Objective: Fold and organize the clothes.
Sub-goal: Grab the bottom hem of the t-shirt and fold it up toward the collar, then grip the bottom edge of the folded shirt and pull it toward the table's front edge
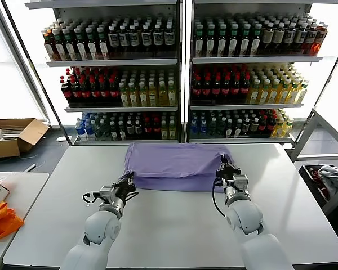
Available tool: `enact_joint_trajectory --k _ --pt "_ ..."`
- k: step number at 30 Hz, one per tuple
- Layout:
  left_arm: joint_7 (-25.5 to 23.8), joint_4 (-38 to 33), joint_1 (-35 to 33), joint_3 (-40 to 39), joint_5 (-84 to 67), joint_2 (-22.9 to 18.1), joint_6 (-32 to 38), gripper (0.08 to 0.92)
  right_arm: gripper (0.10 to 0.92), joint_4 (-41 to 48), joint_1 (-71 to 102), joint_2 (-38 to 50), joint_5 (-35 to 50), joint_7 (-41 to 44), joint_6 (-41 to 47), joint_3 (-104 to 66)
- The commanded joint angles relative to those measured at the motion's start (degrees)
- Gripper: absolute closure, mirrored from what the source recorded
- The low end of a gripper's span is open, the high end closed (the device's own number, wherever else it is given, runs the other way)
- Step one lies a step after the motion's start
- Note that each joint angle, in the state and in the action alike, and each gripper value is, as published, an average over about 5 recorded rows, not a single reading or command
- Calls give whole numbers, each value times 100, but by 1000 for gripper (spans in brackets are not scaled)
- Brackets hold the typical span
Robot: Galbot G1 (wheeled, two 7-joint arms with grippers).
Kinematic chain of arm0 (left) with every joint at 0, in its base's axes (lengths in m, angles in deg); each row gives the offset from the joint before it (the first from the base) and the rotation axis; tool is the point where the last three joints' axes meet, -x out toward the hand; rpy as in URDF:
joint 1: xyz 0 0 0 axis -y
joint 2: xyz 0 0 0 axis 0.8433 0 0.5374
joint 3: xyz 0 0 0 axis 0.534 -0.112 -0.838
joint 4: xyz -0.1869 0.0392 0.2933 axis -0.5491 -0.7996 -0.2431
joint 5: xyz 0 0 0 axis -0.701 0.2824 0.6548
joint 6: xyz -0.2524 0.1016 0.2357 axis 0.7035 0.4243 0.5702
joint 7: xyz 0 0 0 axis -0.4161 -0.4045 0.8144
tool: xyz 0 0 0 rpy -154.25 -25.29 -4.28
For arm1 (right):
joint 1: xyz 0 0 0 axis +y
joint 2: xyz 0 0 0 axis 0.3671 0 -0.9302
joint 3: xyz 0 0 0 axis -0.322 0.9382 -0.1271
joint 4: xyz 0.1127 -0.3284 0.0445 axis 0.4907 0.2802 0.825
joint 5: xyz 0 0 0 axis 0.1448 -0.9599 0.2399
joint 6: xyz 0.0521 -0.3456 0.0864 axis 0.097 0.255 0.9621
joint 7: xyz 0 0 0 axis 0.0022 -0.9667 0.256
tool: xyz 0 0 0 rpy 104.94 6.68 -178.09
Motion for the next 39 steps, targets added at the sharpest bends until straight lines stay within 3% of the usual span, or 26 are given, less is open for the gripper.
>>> enact_joint_trajectory --k 1,7,15,25,29,39 --pt "15 263 170 -34 -96 6 -60 909 901 465 -225 -31 -230 139 27 64" --pt "10 168 129 5 64 13 -76 785 749 491 -227 -110 -335 106 290 129" --pt "143 -410 -189 156 -121 31 -129 560 515 129 -365 -275 948 -596 242 41" --pt "206 -830 -621 241 388 6 -413 267 248 -957 740 215 565 -814 627 -177" --pt "218 -831 -627 282 388 35 -468 190 206 -1144 1071 411 643 -882 759 -339" --pt "382 -727 -414 317 -60 262 -911 177 202 -1189 1216 620 1148 -1030 1097 -483"
